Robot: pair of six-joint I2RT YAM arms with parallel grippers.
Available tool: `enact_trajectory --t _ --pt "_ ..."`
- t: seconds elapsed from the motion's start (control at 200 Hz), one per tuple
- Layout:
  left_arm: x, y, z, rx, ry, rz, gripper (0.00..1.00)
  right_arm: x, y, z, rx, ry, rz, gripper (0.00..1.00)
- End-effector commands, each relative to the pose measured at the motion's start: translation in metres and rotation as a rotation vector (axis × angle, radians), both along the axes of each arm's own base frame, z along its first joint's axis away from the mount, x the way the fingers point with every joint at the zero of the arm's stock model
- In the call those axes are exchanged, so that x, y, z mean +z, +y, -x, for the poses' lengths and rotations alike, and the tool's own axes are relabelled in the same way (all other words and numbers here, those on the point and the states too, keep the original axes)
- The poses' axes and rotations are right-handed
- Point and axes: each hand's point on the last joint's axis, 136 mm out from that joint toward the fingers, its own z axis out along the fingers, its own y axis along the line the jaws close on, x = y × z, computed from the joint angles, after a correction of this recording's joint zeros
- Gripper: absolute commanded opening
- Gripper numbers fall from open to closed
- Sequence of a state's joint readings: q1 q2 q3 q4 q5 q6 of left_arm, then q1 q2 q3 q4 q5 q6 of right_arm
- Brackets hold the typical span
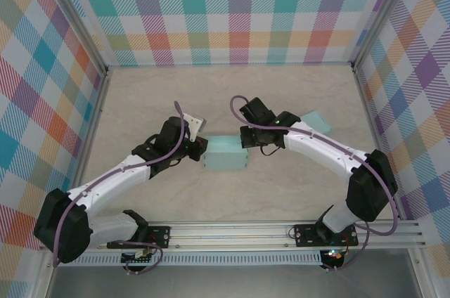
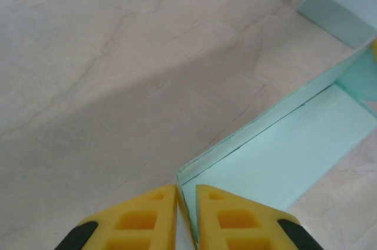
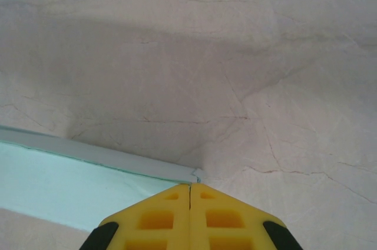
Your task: Fold the paper box
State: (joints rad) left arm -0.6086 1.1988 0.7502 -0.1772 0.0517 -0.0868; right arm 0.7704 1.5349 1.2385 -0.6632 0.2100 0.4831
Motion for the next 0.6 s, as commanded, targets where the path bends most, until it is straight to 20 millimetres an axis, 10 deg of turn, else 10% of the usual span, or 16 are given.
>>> enact_trajectory --t 0.0,0.595 --pt "0.012 -0.006 -0.012 0.107 0.002 0.058 0.16 0.010 0.011 -0.004 0.008 -0.038 0.005 0.04" --pt "0.026 0.002 -0.011 0.378 -0.007 0.213 0.15 0.014 0.035 0.000 -0.010 -0.093 -0.042 0.09"
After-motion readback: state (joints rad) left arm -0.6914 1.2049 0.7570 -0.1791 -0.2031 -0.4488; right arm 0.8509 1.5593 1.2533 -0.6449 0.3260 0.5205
